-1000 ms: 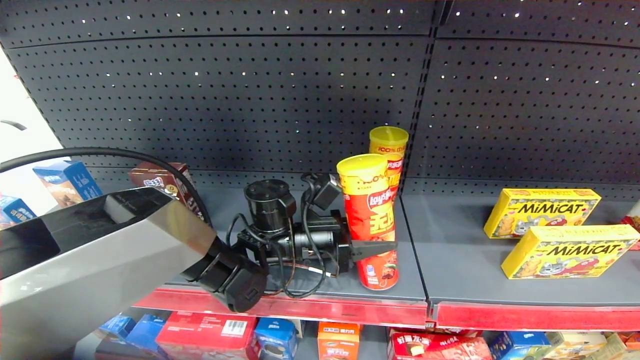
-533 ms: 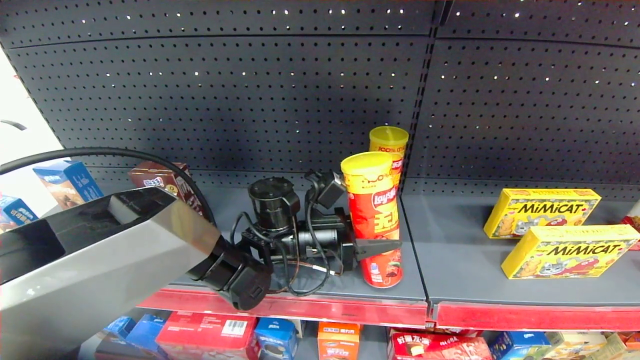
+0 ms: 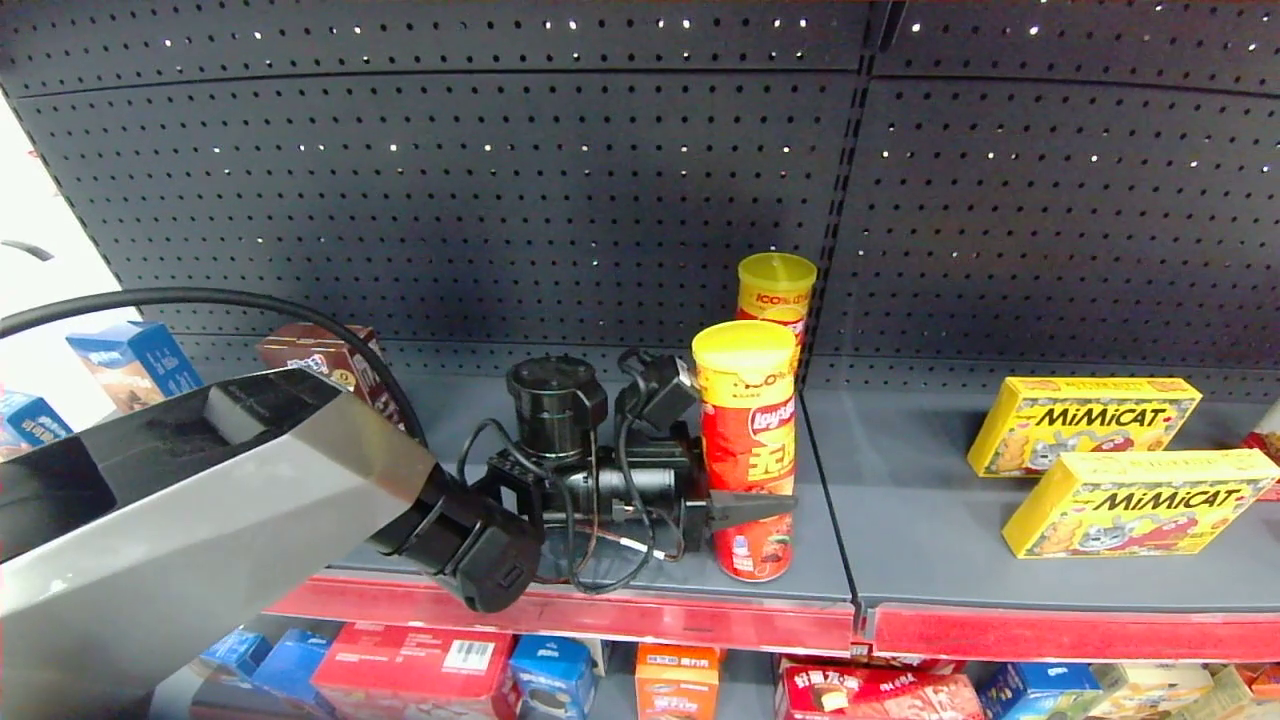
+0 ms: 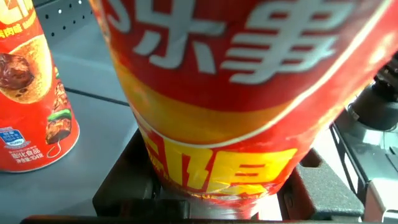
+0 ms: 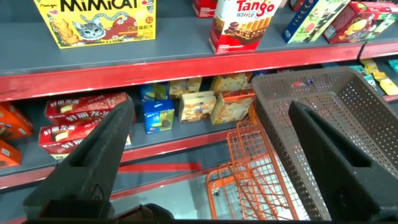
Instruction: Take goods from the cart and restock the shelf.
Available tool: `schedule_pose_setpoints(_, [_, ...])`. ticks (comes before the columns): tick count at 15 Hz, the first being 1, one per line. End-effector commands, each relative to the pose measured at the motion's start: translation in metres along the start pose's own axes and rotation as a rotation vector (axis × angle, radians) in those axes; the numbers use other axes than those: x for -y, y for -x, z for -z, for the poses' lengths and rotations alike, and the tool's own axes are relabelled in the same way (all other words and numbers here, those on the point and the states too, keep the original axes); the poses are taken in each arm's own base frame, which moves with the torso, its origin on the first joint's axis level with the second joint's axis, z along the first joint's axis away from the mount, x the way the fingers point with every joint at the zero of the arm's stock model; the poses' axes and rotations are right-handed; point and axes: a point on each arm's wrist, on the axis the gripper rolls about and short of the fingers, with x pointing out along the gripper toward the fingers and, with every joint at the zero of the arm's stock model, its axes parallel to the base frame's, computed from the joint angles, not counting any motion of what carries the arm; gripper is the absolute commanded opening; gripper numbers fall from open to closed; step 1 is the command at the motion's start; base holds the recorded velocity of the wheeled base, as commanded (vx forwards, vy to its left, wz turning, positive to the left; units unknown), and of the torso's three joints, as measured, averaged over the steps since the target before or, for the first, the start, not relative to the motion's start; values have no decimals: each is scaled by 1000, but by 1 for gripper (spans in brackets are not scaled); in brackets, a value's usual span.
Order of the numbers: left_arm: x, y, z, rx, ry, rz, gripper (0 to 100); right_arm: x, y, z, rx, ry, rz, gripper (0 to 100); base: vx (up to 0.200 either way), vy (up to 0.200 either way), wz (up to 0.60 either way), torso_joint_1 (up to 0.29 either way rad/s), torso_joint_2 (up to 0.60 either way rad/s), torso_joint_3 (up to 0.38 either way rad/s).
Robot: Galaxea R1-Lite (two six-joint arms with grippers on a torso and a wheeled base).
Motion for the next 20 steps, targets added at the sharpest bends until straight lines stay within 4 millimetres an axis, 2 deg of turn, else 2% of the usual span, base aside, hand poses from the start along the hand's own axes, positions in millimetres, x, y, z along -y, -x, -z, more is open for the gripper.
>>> schedule_pose_setpoints(1, [-4,-1,-12,26,-48,-4,0,0,1,1,3,-2,4,100,0,0,0,0,0,0])
schedule_pose_setpoints(3, [-14,4,-10,25,-135,-26,0,0,2,3,6,-4,5,100,0,0,0,0,0,0])
schedule_pose_setpoints(8, [-16,7,-8,21,-127,-37,0,0,0,2,1,0,1,100,0,0,0,0,0,0])
schedule_pose_setpoints(20, [-10,2,-8,19,-123,-28,0,0,2,3,6,-4,4,100,0,0,0,0,0,0])
